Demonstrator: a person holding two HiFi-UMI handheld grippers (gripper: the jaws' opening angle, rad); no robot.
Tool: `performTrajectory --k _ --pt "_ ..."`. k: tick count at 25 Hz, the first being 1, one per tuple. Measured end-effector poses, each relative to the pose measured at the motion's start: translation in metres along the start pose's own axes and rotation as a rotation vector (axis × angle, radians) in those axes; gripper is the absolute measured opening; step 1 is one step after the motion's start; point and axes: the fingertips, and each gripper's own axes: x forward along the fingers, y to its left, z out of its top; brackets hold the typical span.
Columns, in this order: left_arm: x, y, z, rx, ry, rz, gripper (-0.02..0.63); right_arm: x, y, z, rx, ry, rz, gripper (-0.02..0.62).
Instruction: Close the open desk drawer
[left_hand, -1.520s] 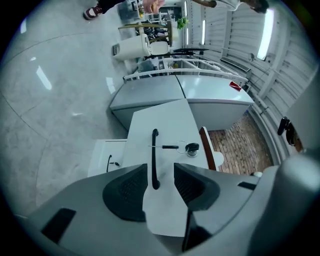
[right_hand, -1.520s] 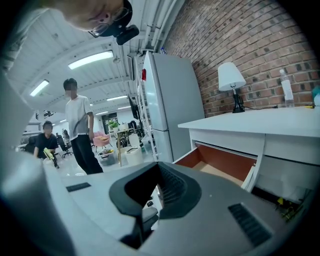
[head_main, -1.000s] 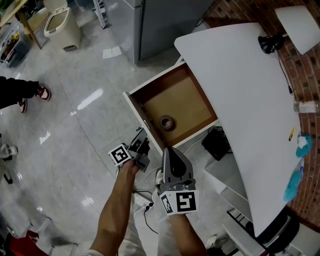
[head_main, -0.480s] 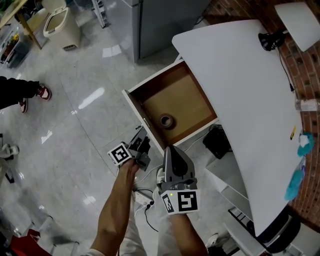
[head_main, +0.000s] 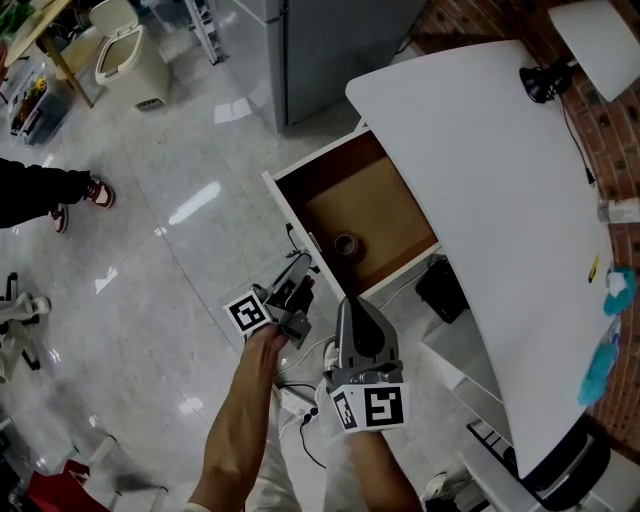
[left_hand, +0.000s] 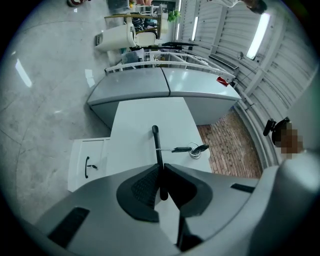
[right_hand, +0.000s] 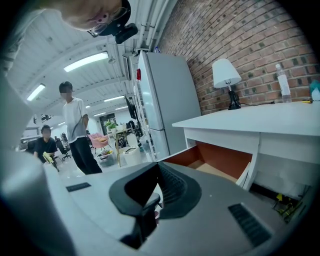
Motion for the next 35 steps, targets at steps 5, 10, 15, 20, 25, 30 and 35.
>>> performTrajectory --k 5,10,15,20,25,30,35 --pt "0.024 -0.002 -0.008 0.022 0.061 0.024 0.025 0.002 -0.007 0.002 0.010 -0.001 -0.007 0.011" --pt "0.053 -0.002 -0.022 0.012 0.080 0.023 0.025 0.004 -0.020 0.008 0.007 -0.007 -0.013 0.011" --pt "0.069 0.001 -0.026 0.003 0.066 0.023 0.025 0.006 -0.037 0.008 0.013 -0.006 -0.026 0.011" --pt "0.078 0.001 -0.024 -0.006 0.064 0.000 0.025 0.009 -0.041 0.002 0.030 0.004 -0.017 0.011" --pt "0.089 0.001 -0.026 -0.012 0.068 -0.007 0.025 0.010 -0.045 0.001 0.030 0.012 -0.023 0.011" --pt "0.101 0.002 -0.029 -0.027 0.078 -0.002 0.025 0.014 -0.049 0.006 0.045 -0.001 -0.035 0.011" --pt "0.109 0.003 -0.029 -0.026 0.088 -0.010 0.025 0.016 -0.050 0.008 0.037 -0.004 -0.031 0.011"
